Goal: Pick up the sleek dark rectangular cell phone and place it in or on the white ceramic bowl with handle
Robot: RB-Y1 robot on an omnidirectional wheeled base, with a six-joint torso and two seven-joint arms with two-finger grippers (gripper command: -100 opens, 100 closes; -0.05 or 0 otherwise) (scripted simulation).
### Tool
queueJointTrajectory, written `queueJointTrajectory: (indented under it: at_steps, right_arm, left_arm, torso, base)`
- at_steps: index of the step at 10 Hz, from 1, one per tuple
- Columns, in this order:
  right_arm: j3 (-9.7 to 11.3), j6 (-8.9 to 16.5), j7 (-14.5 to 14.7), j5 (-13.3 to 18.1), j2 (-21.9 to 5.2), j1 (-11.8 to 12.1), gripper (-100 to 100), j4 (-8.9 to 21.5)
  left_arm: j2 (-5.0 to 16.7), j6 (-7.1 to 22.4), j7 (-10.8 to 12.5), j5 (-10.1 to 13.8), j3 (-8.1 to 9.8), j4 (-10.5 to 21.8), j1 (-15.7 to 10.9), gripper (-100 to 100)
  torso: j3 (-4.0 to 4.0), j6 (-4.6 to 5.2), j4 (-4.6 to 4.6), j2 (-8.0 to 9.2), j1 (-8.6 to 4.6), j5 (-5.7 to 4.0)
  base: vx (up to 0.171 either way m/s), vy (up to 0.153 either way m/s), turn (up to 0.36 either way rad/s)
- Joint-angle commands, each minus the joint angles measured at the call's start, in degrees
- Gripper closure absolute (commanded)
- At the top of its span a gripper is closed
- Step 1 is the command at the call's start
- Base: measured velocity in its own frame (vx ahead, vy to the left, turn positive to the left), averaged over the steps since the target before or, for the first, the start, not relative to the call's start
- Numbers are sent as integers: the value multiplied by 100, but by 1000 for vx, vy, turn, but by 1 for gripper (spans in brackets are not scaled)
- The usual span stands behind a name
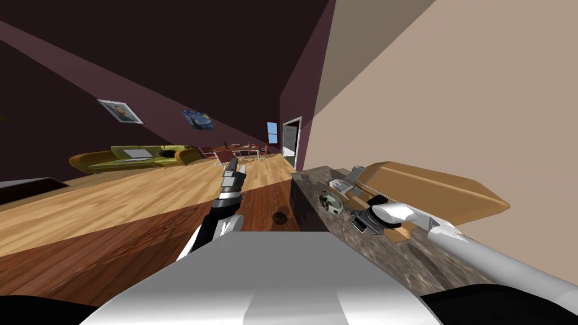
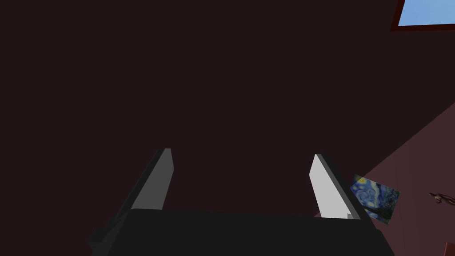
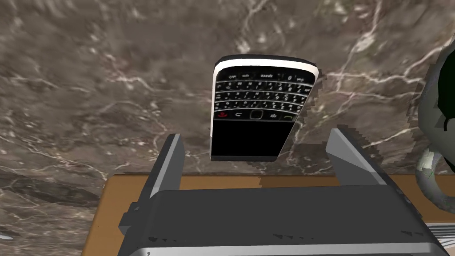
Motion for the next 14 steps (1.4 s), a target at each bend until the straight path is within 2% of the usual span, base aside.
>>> queueJointTrajectory:
  at_steps: [1, 2, 3, 4, 5, 6, 10, 11, 12, 13, 14]
  right_arm:
    - [0, 0, 0, 0, 0, 0, -100, 0]
    - [4, 14, 20, -15, -7, 0, 0, 8]
    - [91, -95, 37, 124, 163, -5, -100, 130]
    - [144, -159, 49, 206, 265, -8, -100, 204]
    - [93, -114, 61, 134, 190, 15, -100, 158]
    - [98, -132, 58, 146, 201, 19, 100, 161]
    - [97, -126, 54, 145, 198, 23, 100, 167]
    - [98, -126, 56, 145, 198, 23, 0, 166]
    - [21, -9, 22, 14, 28, -1, 100, 31]
    - [34, -81, 48, 60, 91, 44, 100, 80]
    - [22, -67, 46, 48, 76, 46, 0, 68]
  left_arm:
    - [0, 0, 0, 0, 0, 0, 0, 0]
    - [0, 0, 0, 0, 0, 0, 0, 0]
    - [0, 0, 0, 0, 0, 0, 0, 0]
    - [0, 0, 0, 0, 0, 0, -1, 0]
    - [0, 0, 0, 0, 0, 0, 0, 0]
    - [0, 0, 0, 0, 0, 0, 0, 0]
    - [0, 0, 0, 0, 0, 0, 0, 0]
    - [0, 0, 0, 0, 0, 0, 0, 0]
    - [0, 0, 0, 0, 0, 0, 0, 0]
    - [0, 0, 0, 0, 0, 0, 0, 0]
    - [0, 0, 0, 0, 0, 0, -1, 0]
  torso:
    - [0, 0, 0, 0, 0, 0]
    - [8, 2, 3, 13, 1, 0]
    - [13, 3, 5, 22, 2, 0]
    - [14, 1, 6, 23, -4, -2]
    - [14, 2, 6, 24, -9, -3]
    - [15, 3, 7, 26, -4, -1]
    - [15, -4, 7, 24, 2, -3]
    - [15, -3, 7, 24, 2, -2]
    - [15, -3, 7, 24, 2, -3]
    - [18, 2, 10, 29, 10, 3]
    - [18, -2, 8, 29, 9, -1]
  base:
    - [20, -4, 18]
    - [5, -1, -2]
    - [10, -17, 80]
    - [11, -29, 97]
    - [4, -14, 17]
    - [-1, -4, -18]
    - [0, 0, 0]
    - [0, 0, 0]
    - [-8, 18, -110]
    - [-4, 12, -33]
    - [0, 0, 0]
